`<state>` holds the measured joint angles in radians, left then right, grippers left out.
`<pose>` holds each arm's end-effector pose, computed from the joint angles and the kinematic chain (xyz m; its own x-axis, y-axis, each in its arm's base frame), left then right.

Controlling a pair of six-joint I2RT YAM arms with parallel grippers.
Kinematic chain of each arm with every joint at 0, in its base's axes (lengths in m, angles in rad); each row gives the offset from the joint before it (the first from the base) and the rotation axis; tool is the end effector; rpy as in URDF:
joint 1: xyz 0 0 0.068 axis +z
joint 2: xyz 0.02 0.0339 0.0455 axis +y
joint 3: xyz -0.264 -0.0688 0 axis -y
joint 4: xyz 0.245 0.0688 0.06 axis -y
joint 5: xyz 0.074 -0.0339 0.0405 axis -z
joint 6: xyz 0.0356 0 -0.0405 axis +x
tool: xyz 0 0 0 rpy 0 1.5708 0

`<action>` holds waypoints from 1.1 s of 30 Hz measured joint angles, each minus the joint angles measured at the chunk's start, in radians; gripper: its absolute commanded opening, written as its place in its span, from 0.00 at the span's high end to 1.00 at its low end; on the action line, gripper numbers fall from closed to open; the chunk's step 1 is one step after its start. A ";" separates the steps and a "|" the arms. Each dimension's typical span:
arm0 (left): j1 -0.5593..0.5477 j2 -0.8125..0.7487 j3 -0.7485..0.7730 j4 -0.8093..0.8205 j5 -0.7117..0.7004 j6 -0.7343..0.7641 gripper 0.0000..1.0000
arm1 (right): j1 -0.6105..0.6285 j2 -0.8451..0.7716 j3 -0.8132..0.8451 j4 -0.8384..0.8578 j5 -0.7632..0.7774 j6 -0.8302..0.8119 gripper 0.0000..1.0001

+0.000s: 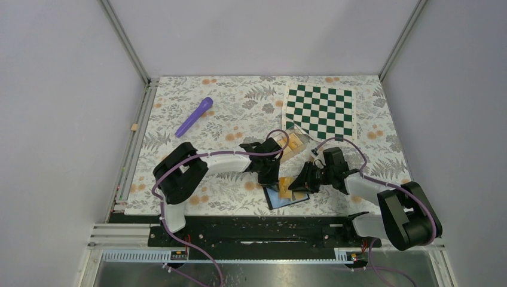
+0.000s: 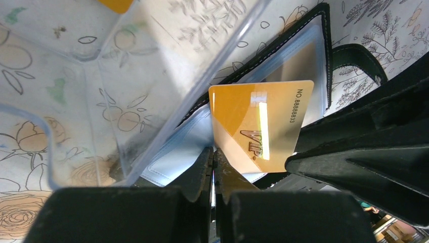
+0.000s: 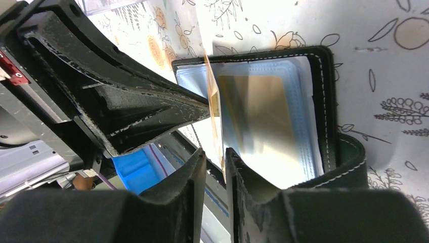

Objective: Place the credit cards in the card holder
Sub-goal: Insert the credit card into the card holder.

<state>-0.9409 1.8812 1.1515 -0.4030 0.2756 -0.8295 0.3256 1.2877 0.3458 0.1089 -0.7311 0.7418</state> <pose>0.2096 -0.3040 0.1482 -0.9839 0.1448 -0.1047 0.1775 0.8595 -0.4793 0.1880 0.0886 0.1298 -0.9652 0.2050 -0.1621 -0.0156 0.5740 0.8187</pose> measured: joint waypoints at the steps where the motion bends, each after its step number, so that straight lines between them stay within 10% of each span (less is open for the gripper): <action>1: 0.000 0.000 0.000 0.000 0.000 0.000 1.00 | 0.000 0.000 0.000 -0.004 0.005 -0.003 0.82; 5: 0.000 0.000 0.000 0.000 0.000 0.006 0.98 | 0.000 0.000 0.009 -0.016 0.006 -0.015 1.00; 15: -0.009 -0.093 -0.029 -0.045 -0.046 0.047 0.79 | 0.000 0.000 0.020 -0.021 0.007 -0.038 1.00; 33: 0.053 -0.182 -0.216 -0.023 -0.039 0.021 0.85 | 0.000 -0.023 0.057 -0.173 0.007 -0.117 1.00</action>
<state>-0.8875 1.6997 0.9352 -0.4263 0.2363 -0.8082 0.3256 1.2648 0.4030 -0.0643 -0.7238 0.6243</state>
